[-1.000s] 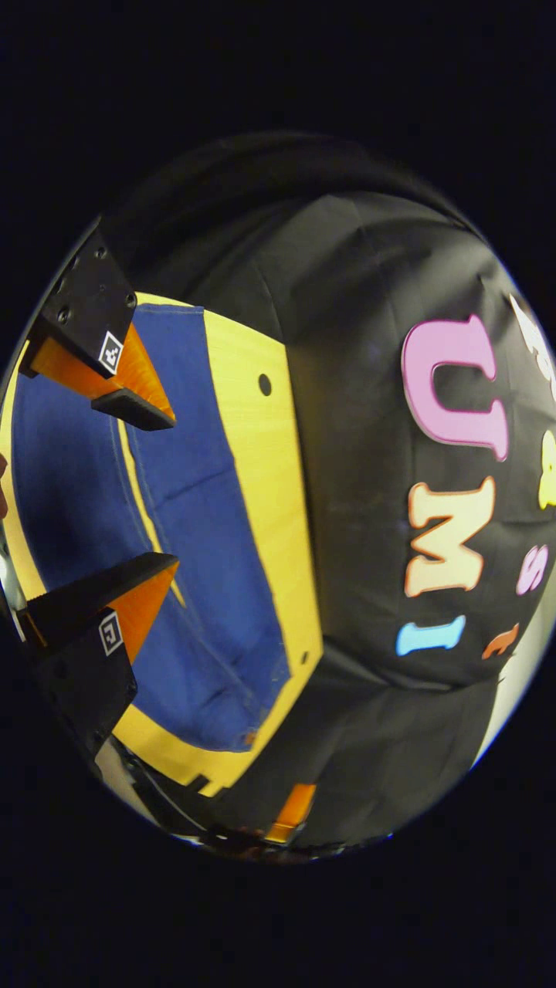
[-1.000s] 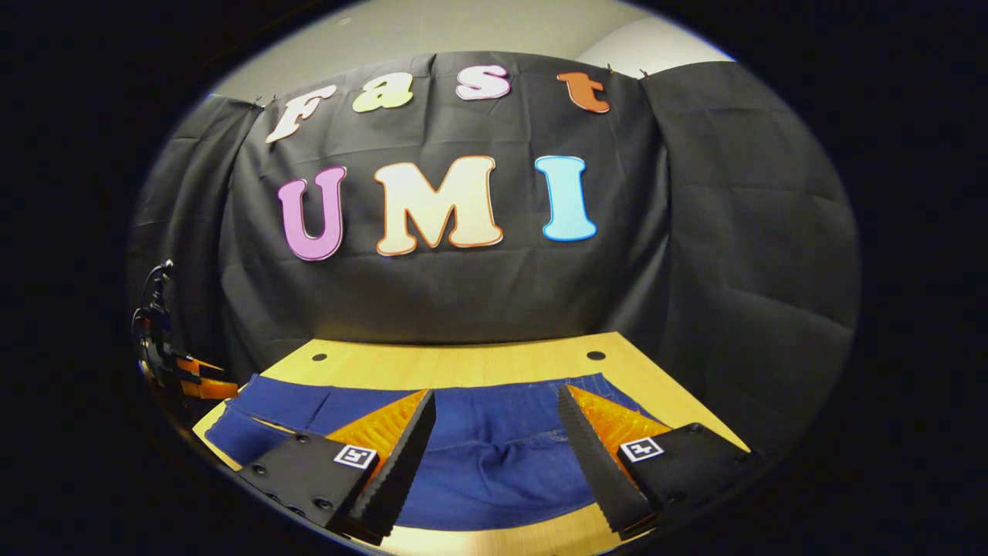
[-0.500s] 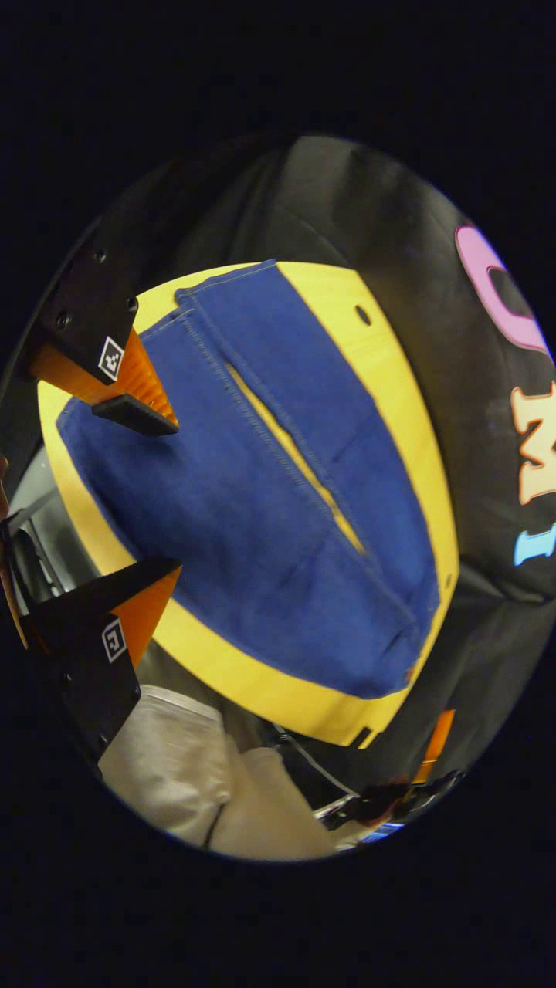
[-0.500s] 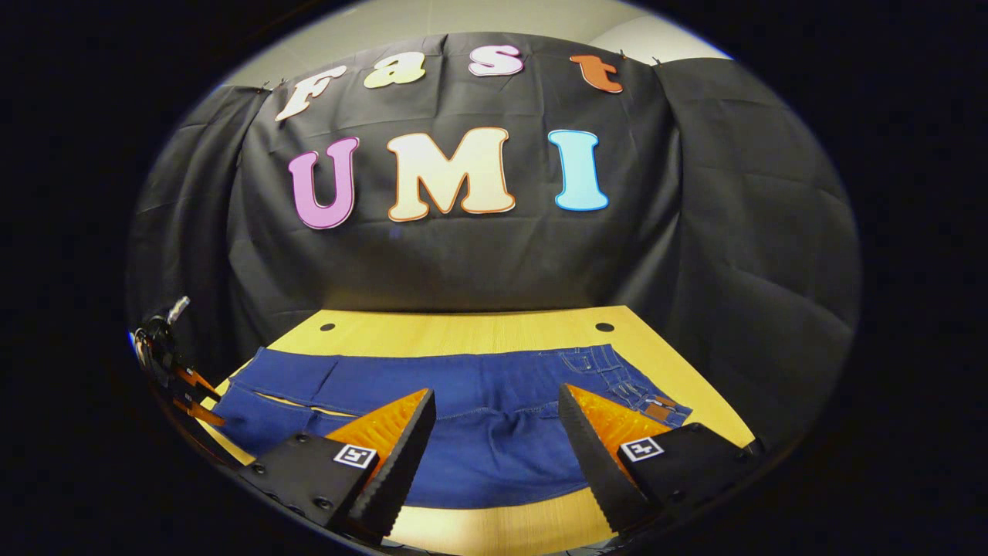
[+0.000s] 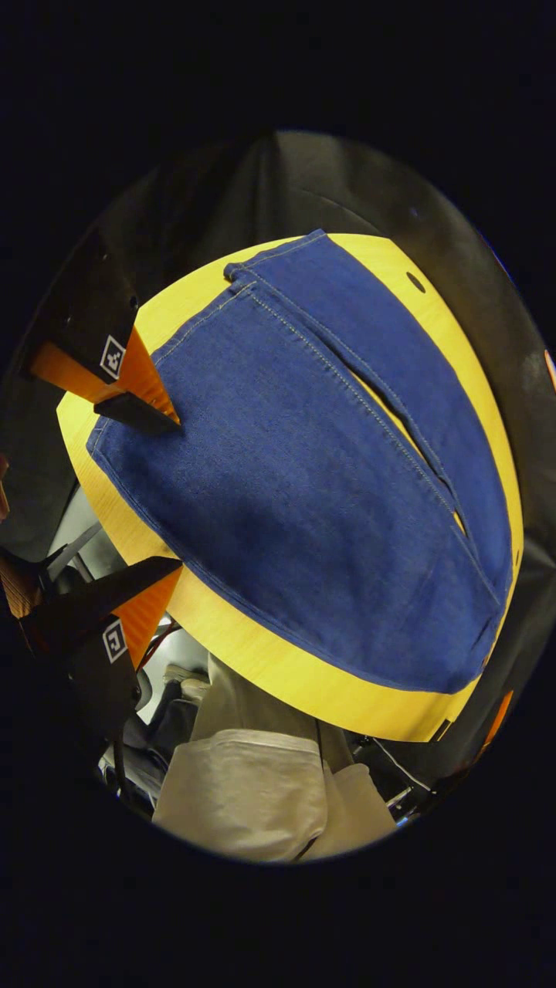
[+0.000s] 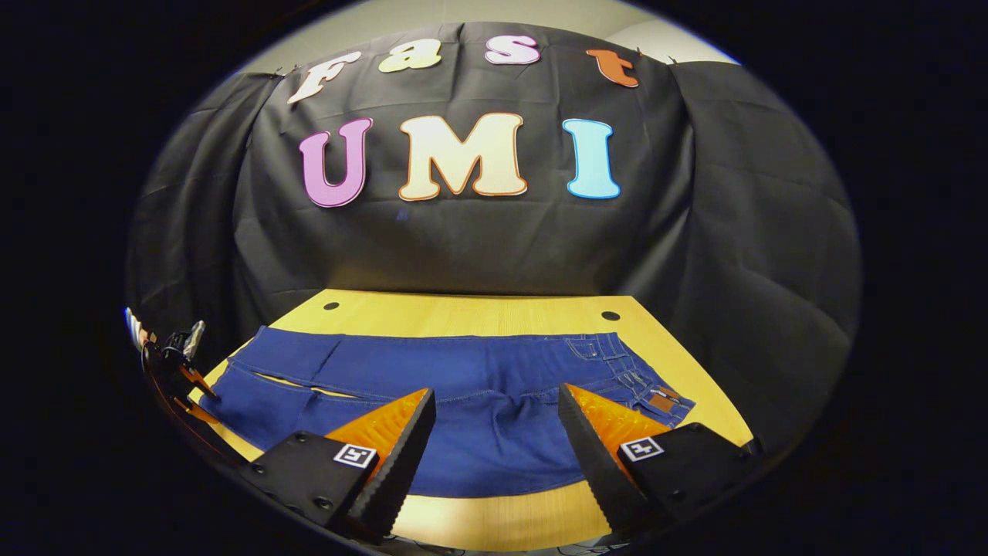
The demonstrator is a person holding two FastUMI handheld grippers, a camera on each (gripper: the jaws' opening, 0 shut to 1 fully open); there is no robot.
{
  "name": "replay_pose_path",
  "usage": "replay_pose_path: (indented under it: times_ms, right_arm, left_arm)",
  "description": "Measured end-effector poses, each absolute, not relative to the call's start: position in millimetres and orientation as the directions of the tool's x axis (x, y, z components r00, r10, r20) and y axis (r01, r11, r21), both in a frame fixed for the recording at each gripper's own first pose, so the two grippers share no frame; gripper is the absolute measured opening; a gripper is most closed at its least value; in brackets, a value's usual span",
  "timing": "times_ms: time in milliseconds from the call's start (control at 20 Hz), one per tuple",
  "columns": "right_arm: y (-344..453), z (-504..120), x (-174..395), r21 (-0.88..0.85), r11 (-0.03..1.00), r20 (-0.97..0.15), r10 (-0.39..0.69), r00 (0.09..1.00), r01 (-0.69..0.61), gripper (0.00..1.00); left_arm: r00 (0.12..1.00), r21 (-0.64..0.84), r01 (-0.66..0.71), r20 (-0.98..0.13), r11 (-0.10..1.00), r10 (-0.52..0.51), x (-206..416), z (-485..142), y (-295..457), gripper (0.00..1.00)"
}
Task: Grasp the waist and the cuffs of the jeans and fold them to make the two legs overlap; first hold the waist and fold one-third of the jeans toward the cuffs, then hold the cuffs and fold the remaining one-third in the same direction to finish folding.
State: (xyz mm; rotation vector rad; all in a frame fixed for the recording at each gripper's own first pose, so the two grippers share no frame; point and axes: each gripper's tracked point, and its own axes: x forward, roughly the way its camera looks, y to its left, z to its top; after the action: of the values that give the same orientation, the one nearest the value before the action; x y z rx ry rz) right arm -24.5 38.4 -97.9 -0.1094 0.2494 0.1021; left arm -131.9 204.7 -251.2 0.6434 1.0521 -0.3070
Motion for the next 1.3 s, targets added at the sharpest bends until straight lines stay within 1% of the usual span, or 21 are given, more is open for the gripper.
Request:
replay_pose_path:
  times_ms: [50,100,150,250,300,550,700,850,900,950,1050,1150,1300]
  right_arm:
    - [36.4,-97.1,-23.7,-0.103,0.988,-0.252,0.083,0.964,-0.112,0.99]
    - [34.4,-98.1,-23.6,-0.111,0.988,-0.253,0.078,0.964,-0.109,0.99]
    - [32.5,-97.0,-23.2,-0.114,0.988,-0.253,0.074,0.965,-0.106,0.99]
    - [28.5,-97.6,-21.3,-0.113,0.989,-0.256,0.065,0.964,-0.097,0.99]
    - [27.5,-99.2,-21.4,-0.111,0.989,-0.258,0.061,0.964,-0.092,0.98]
    - [25.9,-104.2,-17.6,-0.101,0.991,-0.265,0.061,0.962,-0.091,0.99]
    - [26.0,-108.4,-14.9,-0.102,0.990,-0.274,0.070,0.959,-0.102,0.99]
    - [27.4,-116.2,-10.7,-0.113,0.985,-0.296,0.091,0.951,-0.129,0.99]
    - [28.4,-120.1,-9.3,-0.122,0.981,-0.309,0.105,0.945,-0.149,0.99]
    - [28.0,-124.4,-7.9,-0.138,0.974,-0.327,0.126,0.936,-0.179,0.98]
    - [18.6,-134.5,-4.4,-0.207,0.946,-0.369,0.160,0.916,-0.249,0.99]
    - [1.6,-147.9,3.2,-0.295,0.897,-0.433,0.182,0.883,-0.330,0.99]
    - [-37.3,-177.5,12.8,-0.414,0.779,-0.574,0.179,0.799,-0.471,0.99]
  left_arm:
    - [0.453,0.331,0.544,-0.889,0.771,0.063,-135.5,-252.0,203.8,0.96]
    - [0.456,0.335,0.555,-0.888,0.762,0.058,-132.8,-250.6,200.9,0.96]
    - [0.438,0.332,0.568,-0.897,0.753,0.065,-133.6,-254.0,203.6,0.94]
    - [0.408,0.313,0.590,-0.911,0.744,0.060,-133.2,-256.0,201.0,0.95]
    - [0.400,0.313,0.601,-0.914,0.735,0.062,-131.1,-255.7,200.9,0.94]
    - [0.331,0.318,0.617,-0.935,0.720,0.128,-129.1,-259.4,202.1,0.98]
    - [0.325,0.325,0.636,-0.935,0.699,0.140,-129.0,-256.9,201.4,0.88]
    - [0.343,0.344,0.646,-0.928,0.682,0.143,-126.2,-259.0,197.5,0.47]
    - [0.355,0.356,0.643,-0.923,0.678,0.147,-125.0,-256.3,195.8,0.37]
    - [0.366,0.363,0.637,-0.919,0.680,0.149,-123.2,-255.8,195.0,0.16]
    - [0.366,0.357,0.624,-0.920,0.696,0.144,-122.4,-258.1,196.8,0.04]
    - [0.360,0.353,0.591,-0.920,0.725,0.154,-124.0,-258.8,196.9,0.00]
    - [0.357,0.362,0.572,-0.918,0.736,0.174,-122.6,-256.4,197.9,0.01]
